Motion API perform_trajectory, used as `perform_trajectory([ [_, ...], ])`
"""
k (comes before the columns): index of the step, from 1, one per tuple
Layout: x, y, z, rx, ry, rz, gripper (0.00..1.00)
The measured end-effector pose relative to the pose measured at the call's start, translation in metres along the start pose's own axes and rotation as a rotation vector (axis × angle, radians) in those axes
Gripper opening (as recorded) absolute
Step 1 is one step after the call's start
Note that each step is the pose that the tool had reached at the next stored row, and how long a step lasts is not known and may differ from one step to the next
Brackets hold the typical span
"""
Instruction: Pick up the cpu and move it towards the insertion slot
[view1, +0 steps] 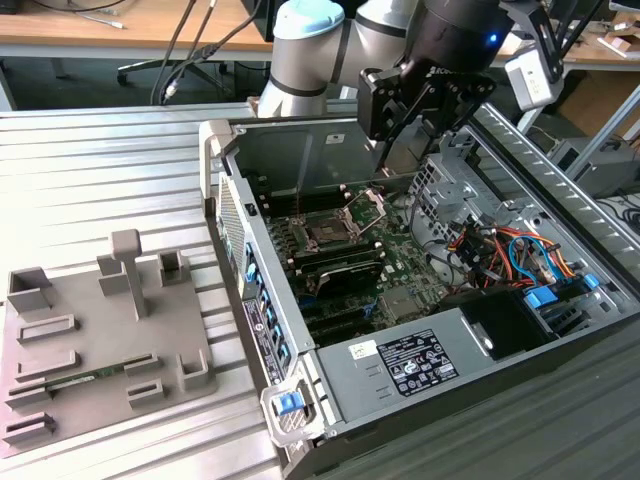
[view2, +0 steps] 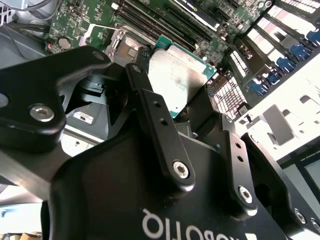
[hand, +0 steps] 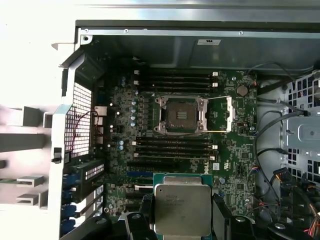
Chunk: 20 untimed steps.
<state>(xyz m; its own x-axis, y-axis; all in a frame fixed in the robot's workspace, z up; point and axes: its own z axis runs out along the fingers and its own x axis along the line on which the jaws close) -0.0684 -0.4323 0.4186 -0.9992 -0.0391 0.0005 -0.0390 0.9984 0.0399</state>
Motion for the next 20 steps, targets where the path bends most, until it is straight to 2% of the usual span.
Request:
perform_trajectory([
  [20, -0.0194, -0.0008, 0.0, 0.0, -0.0001, 0.0, 0.55],
])
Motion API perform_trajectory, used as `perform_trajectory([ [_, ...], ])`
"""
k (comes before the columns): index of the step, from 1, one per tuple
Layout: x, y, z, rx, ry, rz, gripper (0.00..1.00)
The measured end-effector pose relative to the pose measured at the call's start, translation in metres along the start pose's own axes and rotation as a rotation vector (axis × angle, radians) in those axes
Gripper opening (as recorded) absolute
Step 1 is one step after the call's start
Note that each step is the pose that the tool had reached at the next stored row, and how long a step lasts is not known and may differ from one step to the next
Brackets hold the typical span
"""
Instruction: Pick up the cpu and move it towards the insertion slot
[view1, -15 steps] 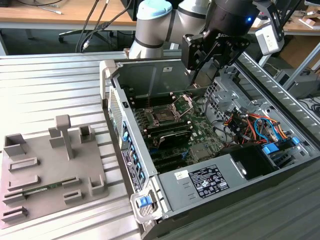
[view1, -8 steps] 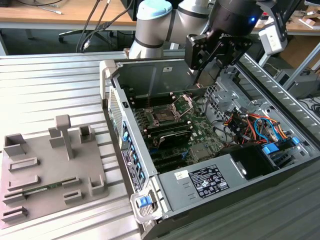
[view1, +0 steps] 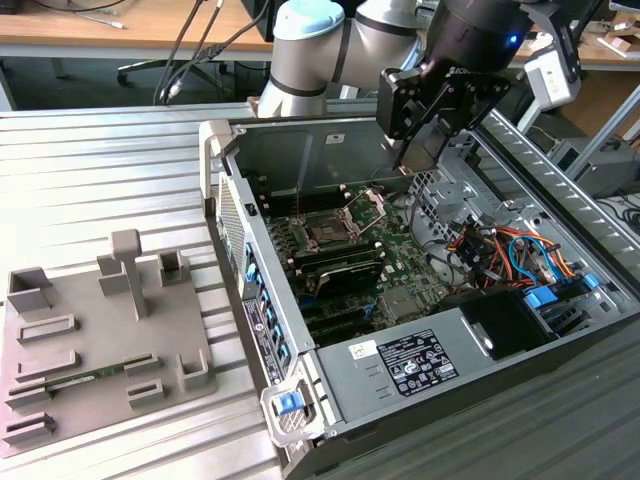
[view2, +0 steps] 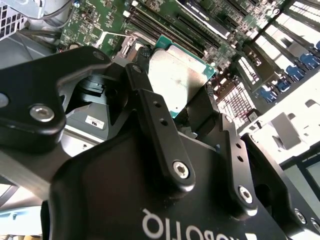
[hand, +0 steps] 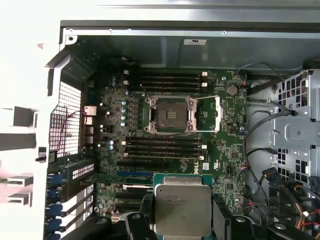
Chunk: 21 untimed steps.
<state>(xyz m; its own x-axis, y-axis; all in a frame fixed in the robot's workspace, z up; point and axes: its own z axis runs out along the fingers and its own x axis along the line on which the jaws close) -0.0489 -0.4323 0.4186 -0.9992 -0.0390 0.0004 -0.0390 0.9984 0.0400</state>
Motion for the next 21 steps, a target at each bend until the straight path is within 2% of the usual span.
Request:
perform_trajectory([
  [6, -0.0072, -0.0003, 0.0, 0.0001, 0.0, 0.0, 0.55],
  [21, -0.0197, -0.0008, -0.0001, 0.0001, 0.0, 0.0, 0.55],
])
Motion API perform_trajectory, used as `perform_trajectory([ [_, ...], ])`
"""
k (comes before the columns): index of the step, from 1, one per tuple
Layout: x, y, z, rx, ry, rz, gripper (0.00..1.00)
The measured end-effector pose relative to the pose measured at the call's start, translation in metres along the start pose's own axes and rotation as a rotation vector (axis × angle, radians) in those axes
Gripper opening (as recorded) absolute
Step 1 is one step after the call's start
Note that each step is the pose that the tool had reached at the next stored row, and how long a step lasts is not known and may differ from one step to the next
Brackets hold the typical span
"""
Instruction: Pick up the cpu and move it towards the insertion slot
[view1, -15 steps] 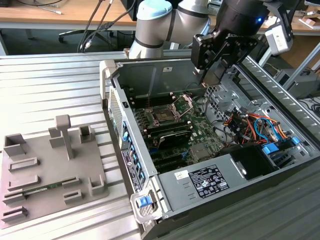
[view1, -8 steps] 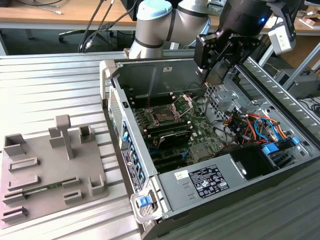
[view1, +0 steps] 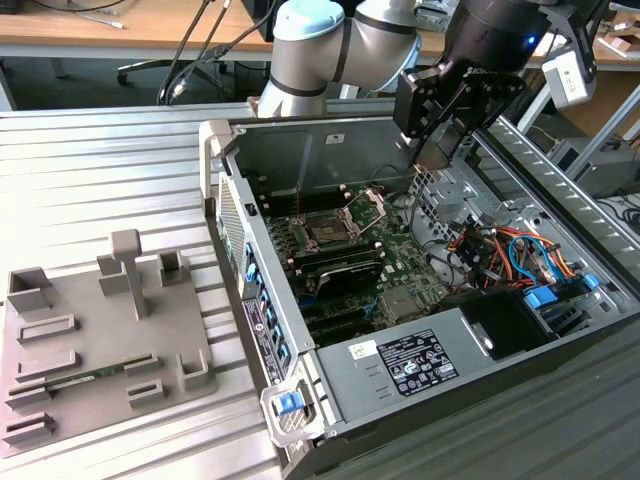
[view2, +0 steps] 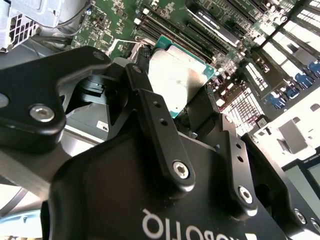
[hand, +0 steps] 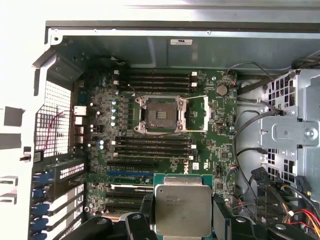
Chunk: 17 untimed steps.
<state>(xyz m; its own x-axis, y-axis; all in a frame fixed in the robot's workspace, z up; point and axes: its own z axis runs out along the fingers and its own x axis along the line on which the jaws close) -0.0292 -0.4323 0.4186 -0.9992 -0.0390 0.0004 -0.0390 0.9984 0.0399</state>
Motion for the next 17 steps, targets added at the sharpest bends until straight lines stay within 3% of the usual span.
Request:
perform_trajectory([
  [17, -0.0169, -0.0007, 0.0, 0.0, 0.0, 0.0, 0.55],
])
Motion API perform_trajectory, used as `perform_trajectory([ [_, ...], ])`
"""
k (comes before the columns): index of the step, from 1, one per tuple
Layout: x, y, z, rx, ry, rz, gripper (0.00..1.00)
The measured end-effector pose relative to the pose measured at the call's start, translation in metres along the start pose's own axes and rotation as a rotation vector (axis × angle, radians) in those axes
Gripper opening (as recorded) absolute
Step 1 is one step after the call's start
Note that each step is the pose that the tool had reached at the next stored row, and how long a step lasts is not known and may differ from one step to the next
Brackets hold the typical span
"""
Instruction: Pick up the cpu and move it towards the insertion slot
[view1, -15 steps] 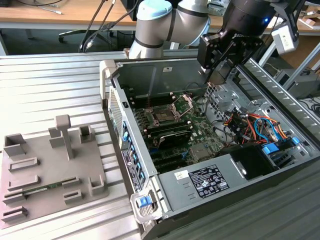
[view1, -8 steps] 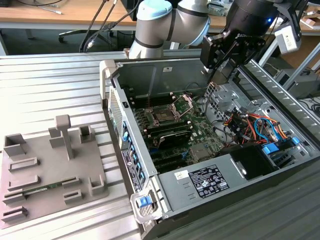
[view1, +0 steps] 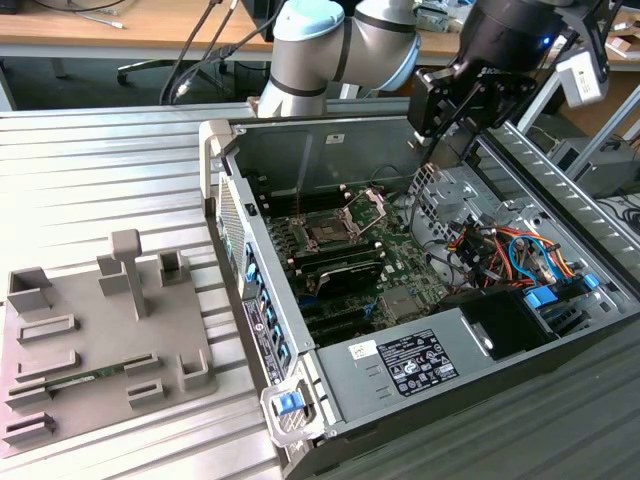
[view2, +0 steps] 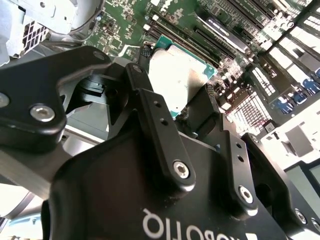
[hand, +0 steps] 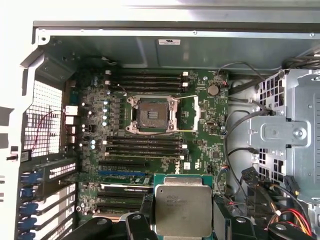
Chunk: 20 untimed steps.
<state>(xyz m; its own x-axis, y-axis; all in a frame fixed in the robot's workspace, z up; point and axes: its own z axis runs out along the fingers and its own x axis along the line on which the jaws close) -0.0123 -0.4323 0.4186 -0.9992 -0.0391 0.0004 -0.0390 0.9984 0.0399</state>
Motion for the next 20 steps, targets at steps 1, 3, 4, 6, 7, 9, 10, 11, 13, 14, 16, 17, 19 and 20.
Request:
perform_trajectory([
  [1, -0.0008, 0.0, 0.0, 0.0, 0.0, 0.0, 0.55],
  [3, -0.0024, -0.0001, 0.0, 0.0, 0.0, 0.0, 0.55],
  [4, -0.0033, -0.0001, 0.0, 0.0, 0.0, 0.0, 0.55],
  [6, -0.0051, -0.0002, 0.0, 0.0, 0.0, 0.0, 0.55],
  [7, -0.0059, -0.0002, 0.0, 0.0, 0.0, 0.0, 0.55],
  [9, -0.0076, -0.0003, 0.0, 0.0, 0.0, 0.0, 0.55],
  [10, -0.0083, -0.0003, 0.0, 0.0, 0.0001, 0.0, 0.55],
  [11, -0.0095, -0.0004, 0.0, 0.0, 0.0, 0.0, 0.55],
  [13, -0.0109, -0.0004, 0.0, 0.0, 0.0, 0.0, 0.55],
  [14, -0.0126, -0.0005, 0.0, 0.0, 0.0, 0.0, 0.55],
  [16, -0.0148, -0.0006, 0.0, 0.0, 0.0, 0.0, 0.55],
  [17, -0.0156, -0.0006, 0.0, 0.0, 0.0, 0.0, 0.55],
  [19, -0.0175, -0.0006, 0.0, 0.0, 0.0, 0.0, 0.55],
  [20, -0.0187, -0.0007, 0.0, 0.0, 0.0, 0.0, 0.55],
])
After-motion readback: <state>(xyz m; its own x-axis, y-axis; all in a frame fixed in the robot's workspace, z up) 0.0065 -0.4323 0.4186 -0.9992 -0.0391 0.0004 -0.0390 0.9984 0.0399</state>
